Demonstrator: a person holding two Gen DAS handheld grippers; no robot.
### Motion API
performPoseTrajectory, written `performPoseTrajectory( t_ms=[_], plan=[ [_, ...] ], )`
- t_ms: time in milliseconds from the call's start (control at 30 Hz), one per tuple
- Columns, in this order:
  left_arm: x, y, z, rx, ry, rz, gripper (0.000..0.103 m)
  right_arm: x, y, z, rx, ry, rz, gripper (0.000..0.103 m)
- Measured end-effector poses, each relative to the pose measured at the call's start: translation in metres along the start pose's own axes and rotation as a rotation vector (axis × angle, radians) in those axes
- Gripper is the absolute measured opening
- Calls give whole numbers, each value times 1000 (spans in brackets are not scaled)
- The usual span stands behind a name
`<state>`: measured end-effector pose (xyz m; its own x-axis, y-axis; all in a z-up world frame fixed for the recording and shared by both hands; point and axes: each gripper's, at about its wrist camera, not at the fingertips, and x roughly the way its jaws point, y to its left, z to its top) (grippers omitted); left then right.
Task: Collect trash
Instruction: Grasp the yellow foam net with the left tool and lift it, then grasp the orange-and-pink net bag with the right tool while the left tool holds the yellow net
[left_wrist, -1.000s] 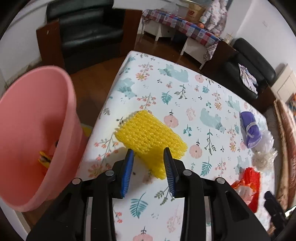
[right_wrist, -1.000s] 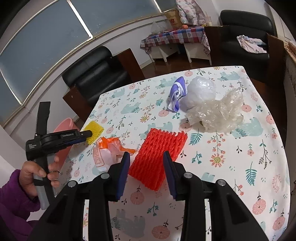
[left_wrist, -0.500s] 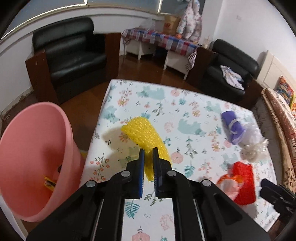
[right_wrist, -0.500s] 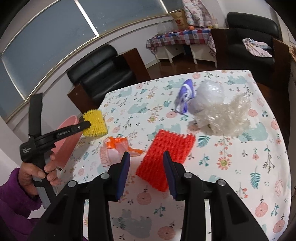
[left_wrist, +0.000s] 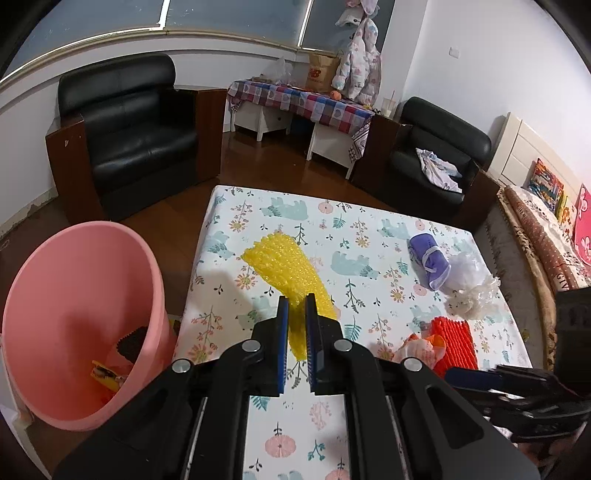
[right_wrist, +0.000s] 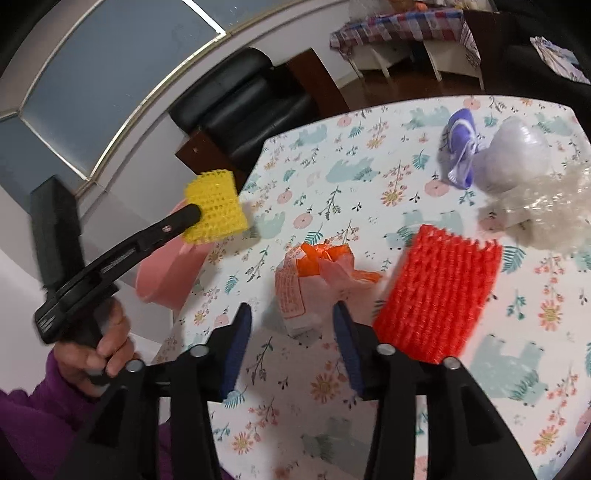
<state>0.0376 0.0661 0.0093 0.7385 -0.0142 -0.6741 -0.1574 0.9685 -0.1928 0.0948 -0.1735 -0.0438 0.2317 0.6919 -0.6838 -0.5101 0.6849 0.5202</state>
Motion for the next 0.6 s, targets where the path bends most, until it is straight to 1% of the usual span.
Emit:
performPoseTrajectory(
  t_ms=[167, 267, 300, 333, 400, 433, 467, 533, 600],
  plan=[
    [-9, 5, -8, 0, -3, -10, 8, 18, 6, 6, -15, 16, -64, 48],
    [-13, 9, -11, 0, -8, -13, 8, 25, 13, 10, -40, 2, -104, 46],
    [-15, 10, -12, 0, -12, -14, 8, 25, 14, 10, -43, -1, -113, 44],
    [-16, 11, -13, 0, -15, -15, 8, 26, 14, 10, -46, -5, -121, 36],
    [-19, 14, -15, -1, -22, -19, 8, 28, 14, 10, -41, -8, -123, 27],
    [-20, 14, -15, -1, -24, -19, 8, 29, 13, 10, -39, -7, -125, 14],
    [-20, 15, -16, -1, -26, -21, 8, 30, 13, 9, -40, -5, -131, 9],
    [-21, 16, -17, -5, -28, -28, 8, 29, 13, 8, -44, -13, -145, 4],
    [-22, 18, -17, -7, -30, -32, 8, 28, 12, 7, -43, -16, -144, 4]
  ],
)
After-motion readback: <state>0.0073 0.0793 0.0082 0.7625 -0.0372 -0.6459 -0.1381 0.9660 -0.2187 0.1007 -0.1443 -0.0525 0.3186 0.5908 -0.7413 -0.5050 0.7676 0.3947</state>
